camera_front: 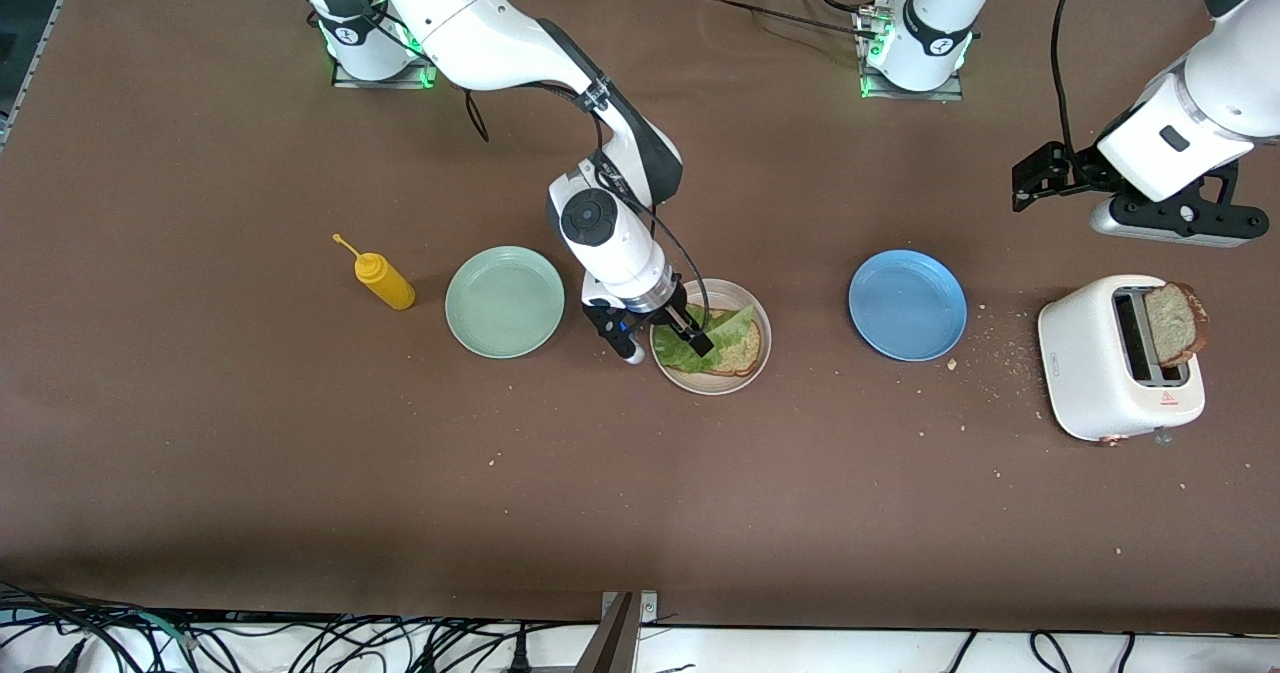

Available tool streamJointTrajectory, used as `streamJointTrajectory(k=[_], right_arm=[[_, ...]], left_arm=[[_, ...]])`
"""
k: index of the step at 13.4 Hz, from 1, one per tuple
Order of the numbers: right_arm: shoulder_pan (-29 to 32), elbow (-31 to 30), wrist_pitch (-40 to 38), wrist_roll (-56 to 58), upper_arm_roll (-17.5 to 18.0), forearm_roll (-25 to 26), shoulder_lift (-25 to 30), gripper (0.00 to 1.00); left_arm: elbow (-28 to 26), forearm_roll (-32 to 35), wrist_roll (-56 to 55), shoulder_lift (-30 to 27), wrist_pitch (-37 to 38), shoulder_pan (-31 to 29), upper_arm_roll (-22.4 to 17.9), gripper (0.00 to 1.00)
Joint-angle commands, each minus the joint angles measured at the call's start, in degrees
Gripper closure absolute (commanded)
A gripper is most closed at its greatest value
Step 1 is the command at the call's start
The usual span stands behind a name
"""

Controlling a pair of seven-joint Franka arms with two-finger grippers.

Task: Make sandwich in beige plate with both arms
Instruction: 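Lower the lettuce leaf onto the toast on the beige plate, then open the right gripper and draw it back beside the mustard bottle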

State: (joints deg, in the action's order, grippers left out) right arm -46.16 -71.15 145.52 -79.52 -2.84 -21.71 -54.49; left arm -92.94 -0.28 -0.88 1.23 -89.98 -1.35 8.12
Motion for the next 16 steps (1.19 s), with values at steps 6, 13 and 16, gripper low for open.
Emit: streamJointTrajectory(k=[6, 13, 16], right_arm=[[2.0, 3.6, -27.5, 13.2, -6.6, -0.2, 11.1, 0.01], [2.1, 3.4, -53.4, 53.3, -26.4, -0.3, 20.0, 0.01], [2.1, 3.4, -58.2, 70.5, -34.5, -0.4, 20.7, 0.01]], left_arm=[[1.1, 0.0, -0.4, 0.3, 1.0, -0.2, 0.1, 0.0], [1.1, 0.0, -0.3, 0.3, 1.0, -0.4, 0.0, 0.0], [0.9, 0.0, -0.2, 0.3, 1.9, -0.3, 0.1, 0.0]])
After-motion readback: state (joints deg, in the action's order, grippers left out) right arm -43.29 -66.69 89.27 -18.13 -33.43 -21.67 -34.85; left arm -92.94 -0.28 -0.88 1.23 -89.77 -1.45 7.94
